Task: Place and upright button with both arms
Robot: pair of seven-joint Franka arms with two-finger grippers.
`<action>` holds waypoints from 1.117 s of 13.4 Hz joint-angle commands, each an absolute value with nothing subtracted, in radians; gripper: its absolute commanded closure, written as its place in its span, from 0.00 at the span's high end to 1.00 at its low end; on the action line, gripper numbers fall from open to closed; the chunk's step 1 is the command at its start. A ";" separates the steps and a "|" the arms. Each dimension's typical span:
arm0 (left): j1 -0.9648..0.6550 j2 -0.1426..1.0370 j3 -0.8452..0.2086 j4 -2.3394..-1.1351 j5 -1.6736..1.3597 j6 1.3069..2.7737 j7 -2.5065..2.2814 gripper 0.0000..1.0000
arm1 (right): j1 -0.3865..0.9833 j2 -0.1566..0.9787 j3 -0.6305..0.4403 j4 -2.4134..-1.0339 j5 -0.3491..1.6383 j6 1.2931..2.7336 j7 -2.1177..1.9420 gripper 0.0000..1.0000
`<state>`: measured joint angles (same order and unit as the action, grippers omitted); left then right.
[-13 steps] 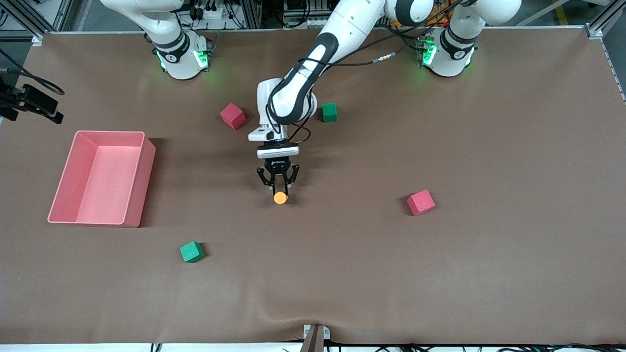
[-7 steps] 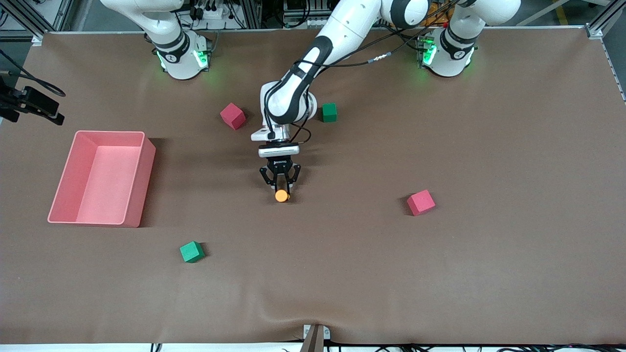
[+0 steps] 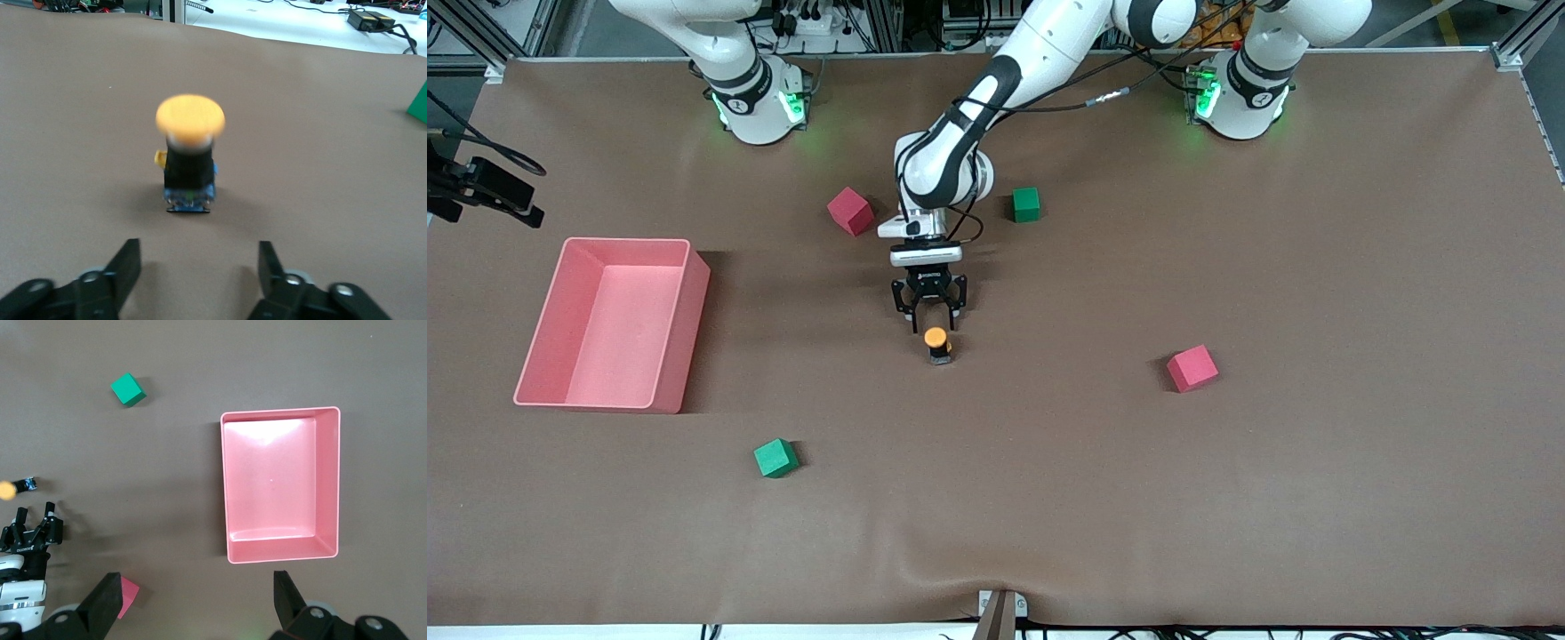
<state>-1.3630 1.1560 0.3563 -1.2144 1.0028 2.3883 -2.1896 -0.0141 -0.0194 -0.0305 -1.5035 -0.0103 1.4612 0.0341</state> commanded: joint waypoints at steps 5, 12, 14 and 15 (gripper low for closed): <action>-1.355 0.979 0.341 -1.209 0.677 2.287 -1.946 1.00 | -0.014 -0.014 -0.029 -1.491 -0.012 1.460 0.046 1.00; -1.254 0.547 0.345 -1.210 0.235 1.877 -1.464 1.00 | -0.017 -0.012 -0.029 -1.491 -0.012 1.462 0.046 1.00; -1.171 0.436 0.344 -1.210 0.197 1.766 -1.337 1.00 | -0.015 -0.012 -0.029 -1.491 -0.012 1.463 0.046 1.00; -1.119 0.395 0.344 -1.210 0.175 1.737 -1.278 1.00 | -0.017 -0.012 -0.029 -1.491 -0.012 1.465 0.046 1.00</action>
